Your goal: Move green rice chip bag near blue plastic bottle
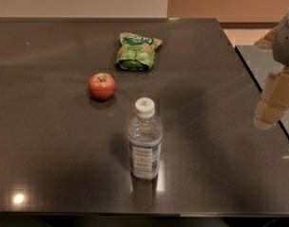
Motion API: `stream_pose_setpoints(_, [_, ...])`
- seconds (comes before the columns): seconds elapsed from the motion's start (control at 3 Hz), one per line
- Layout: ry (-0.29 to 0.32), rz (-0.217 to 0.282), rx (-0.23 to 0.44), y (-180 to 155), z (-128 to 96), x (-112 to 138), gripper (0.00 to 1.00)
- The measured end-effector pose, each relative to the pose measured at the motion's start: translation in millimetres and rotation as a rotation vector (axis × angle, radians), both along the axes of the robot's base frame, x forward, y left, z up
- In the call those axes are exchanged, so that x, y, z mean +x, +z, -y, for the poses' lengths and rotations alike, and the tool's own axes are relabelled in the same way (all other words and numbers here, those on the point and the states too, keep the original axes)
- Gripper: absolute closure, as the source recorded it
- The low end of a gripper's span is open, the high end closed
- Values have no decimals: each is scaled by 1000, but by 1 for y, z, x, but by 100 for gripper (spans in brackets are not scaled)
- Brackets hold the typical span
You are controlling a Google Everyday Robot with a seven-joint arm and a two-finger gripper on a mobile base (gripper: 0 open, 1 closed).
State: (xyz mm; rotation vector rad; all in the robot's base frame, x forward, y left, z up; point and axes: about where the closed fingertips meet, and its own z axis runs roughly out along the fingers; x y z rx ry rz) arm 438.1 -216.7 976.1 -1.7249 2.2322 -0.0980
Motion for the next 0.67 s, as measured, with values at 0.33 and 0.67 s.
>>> stream_pose_setpoints(0.33, [0,3,1,1,0,0,0])
stream_pose_setpoints(0.67, [17,31,23,2,-7,23,0])
